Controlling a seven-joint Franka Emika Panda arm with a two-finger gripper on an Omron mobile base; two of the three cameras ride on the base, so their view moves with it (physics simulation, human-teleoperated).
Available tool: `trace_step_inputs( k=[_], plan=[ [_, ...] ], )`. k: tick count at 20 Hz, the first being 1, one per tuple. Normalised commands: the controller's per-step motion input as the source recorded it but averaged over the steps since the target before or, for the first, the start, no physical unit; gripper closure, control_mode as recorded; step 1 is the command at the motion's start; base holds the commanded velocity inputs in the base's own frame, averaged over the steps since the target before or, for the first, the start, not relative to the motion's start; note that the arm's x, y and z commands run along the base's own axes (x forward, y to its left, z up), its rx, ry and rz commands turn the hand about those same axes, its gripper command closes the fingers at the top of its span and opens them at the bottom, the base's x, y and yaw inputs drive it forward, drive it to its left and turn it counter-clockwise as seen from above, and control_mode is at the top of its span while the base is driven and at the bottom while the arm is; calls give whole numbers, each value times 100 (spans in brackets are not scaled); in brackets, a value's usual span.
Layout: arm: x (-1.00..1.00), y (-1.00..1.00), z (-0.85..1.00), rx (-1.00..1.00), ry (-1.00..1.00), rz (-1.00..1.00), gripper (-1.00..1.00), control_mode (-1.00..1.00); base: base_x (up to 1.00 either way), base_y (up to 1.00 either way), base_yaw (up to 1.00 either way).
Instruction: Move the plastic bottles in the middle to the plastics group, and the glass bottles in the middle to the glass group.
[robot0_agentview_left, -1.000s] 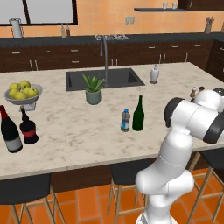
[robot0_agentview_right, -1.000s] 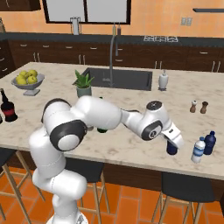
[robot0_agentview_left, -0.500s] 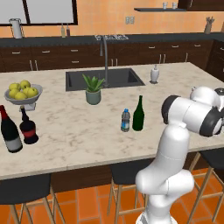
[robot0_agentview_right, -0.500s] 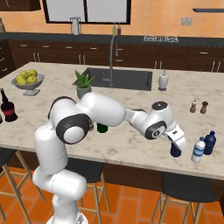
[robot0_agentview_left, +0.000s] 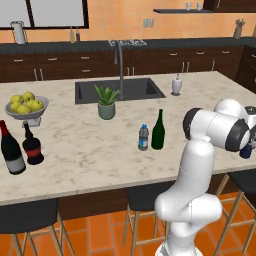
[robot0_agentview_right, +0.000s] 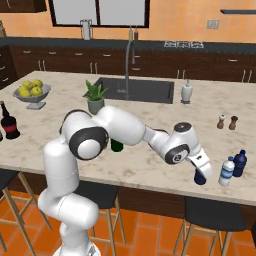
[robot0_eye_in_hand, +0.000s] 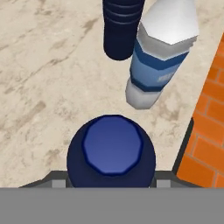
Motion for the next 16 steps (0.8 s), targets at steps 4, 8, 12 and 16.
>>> trace_step_inputs(
  k=[4,8,12,16],
  plan=[
    [15,-7,1,3,-2,-4,100,-100,0,0,0],
    [31,-16,10,7,0,-8,100,-100,0,0,0],
    [28,-13,4,7,0,-3,100,-100,0,0,0],
    [28,-9,0,7,-2,0,100,-100,0,0,0]
  ],
)
